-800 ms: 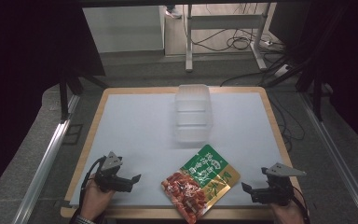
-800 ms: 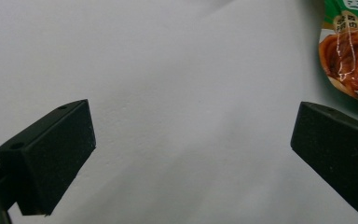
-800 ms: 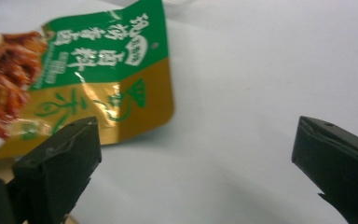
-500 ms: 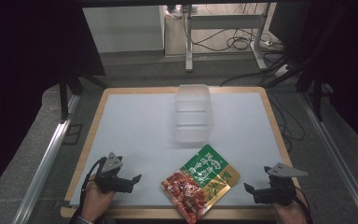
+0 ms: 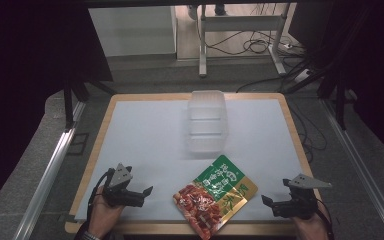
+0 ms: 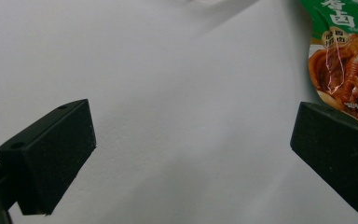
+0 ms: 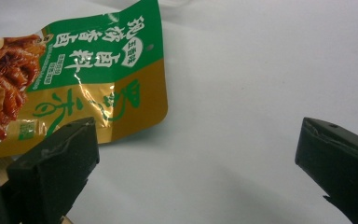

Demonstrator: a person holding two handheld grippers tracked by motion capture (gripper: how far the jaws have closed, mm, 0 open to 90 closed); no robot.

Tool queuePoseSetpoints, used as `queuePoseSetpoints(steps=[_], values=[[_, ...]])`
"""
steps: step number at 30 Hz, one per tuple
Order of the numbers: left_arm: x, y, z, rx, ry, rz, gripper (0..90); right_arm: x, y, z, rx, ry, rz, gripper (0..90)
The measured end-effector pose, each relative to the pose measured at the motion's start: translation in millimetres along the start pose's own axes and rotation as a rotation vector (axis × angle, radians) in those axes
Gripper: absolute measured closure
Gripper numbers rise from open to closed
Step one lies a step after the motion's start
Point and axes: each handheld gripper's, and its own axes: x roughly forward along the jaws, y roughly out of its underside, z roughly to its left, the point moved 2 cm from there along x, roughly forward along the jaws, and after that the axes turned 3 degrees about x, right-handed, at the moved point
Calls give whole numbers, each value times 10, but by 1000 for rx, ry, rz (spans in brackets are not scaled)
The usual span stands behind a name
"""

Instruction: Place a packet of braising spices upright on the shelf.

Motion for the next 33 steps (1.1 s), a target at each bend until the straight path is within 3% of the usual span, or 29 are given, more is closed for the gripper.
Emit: queuePoseSetpoints(steps=[13, 33], values=[[24, -5, -44, 24, -1, 17, 0, -24, -62, 17, -12, 38, -38, 0], [38, -6, -67, 38, 6, 20, 0, 124, -234, 69, -23, 8, -44, 0]])
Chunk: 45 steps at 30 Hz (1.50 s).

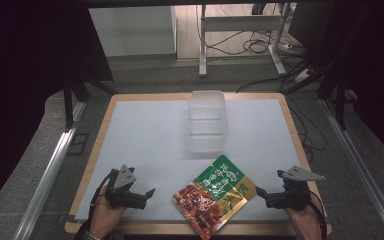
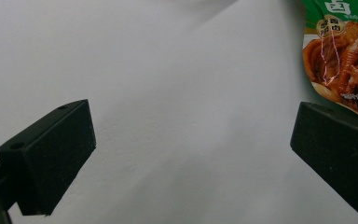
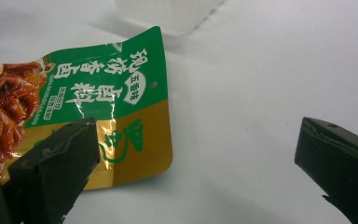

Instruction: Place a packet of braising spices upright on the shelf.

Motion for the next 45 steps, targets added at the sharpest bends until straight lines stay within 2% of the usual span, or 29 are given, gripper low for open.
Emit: queuePoseSetpoints(steps=[13, 29, 33, 37, 38, 39, 41, 42, 43, 45], values=[[6, 3, -3, 4, 1, 5, 0, 187, -105, 16, -10, -32, 42, 14], [8, 8, 0, 4, 4, 10, 0, 494, -248, 93, -52, -59, 78, 32], [12, 9, -3, 7, 5, 13, 0, 572, -251, 105, -40, -82, 112, 23], [16, 9, -7, 9, 6, 17, 0, 665, -265, 113, 9, -111, 140, 24], [16, 9, -7, 10, 6, 17, 0, 686, -267, 120, 2, -116, 151, 24], [16, 9, -9, 10, 5, 17, 0, 726, -272, 143, -17, -118, 187, 43], [17, 9, -10, 12, 6, 17, 0, 742, -274, 155, -19, -116, 196, 64], [17, 9, -10, 12, 5, 18, 0, 782, -287, 180, -25, -122, 215, 128], [17, 10, -11, 13, 4, 19, 0, 782, -287, 180, -25, -122, 215, 128], [16, 8, -14, 16, 3, 18, 0, 826, -312, 210, -40, -118, 231, 204]])
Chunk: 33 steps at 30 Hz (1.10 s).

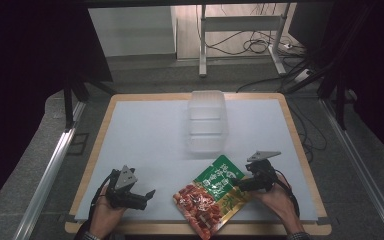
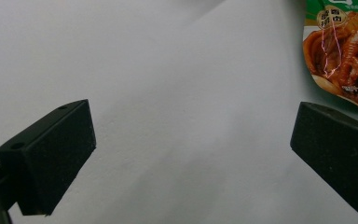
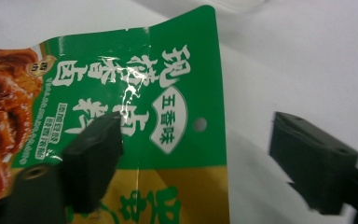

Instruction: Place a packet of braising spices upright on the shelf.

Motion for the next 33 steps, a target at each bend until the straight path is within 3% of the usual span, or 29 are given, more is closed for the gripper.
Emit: queuePoseSetpoints(steps=[3, 11, 12, 13, 16, 18, 21, 22, 24, 33], values=[[0, -1, -3, 5, 0, 2, 0, 66, -73, 16, -20, -20, 24, 325], [2, -2, -13, 17, 2, 7, 0, 200, -156, 21, -17, -82, 73, 486], [2, -2, -16, 15, 3, 7, 0, 168, -173, 75, -62, -65, 70, 532], [2, -2, -17, 17, 3, 8, 0, 168, -173, 75, -62, -65, 70, 532], [4, -4, -22, 24, 2, 10, 0, 117, -200, 197, -140, -41, 61, 595], [4, -6, -27, 28, 0, 10, 0, 142, -193, 271, -170, -39, 88, 622], [2, -8, -31, 34, -2, 9, 0, 249, -147, 344, -235, 9, 152, 706], [1, -8, -33, 32, -1, 9, 0, 269, -140, 362, -251, 23, 146, 761], [0, -7, -31, 32, -2, 8, 0, 234, -179, 402, -240, 29, 117, 862], [-12, -11, -21, 13, 3, -5, 0, 178, -222, 401, -164, 6, 118, 889]])
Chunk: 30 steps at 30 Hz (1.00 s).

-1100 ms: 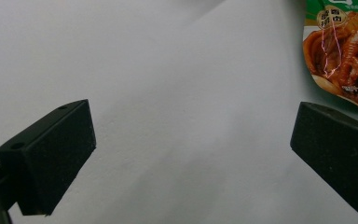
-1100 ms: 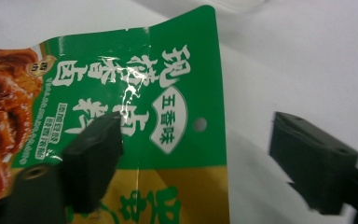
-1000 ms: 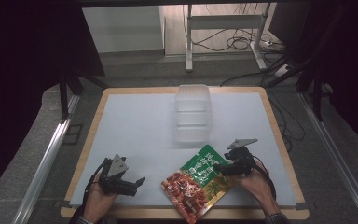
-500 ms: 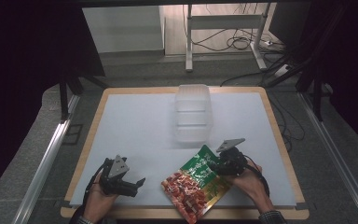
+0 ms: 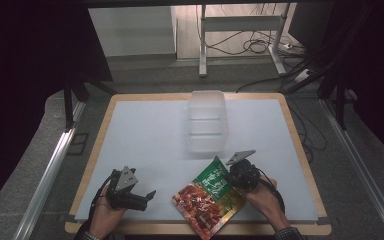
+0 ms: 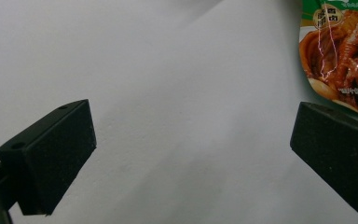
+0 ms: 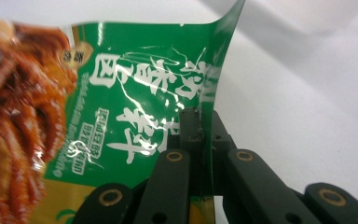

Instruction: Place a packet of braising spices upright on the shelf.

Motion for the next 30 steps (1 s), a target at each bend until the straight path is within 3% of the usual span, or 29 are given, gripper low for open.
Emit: queuePoseSetpoints(steps=[2, 9, 12, 13, 22, 30], values=[[-6, -1, 7, -16, 10, -5, 0, -57, -22, 6, 19, -17, -31, 889], [-23, -4, 21, -48, 23, -17, 2, -226, -82, 73, -19, -26, -93, 889], [-23, -4, 21, -49, 21, -16, 2, -298, -122, 88, 2, -49, -110, 889], [-23, -4, 20, -48, 20, -16, 2, -340, -159, 90, 19, -77, -129, 889], [-40, -6, 36, -59, 15, -27, 5, -492, -325, 154, 36, -163, -151, 889], [-51, -9, 39, -59, 7, -34, 7, -680, -481, 294, 0, -219, -173, 890]])
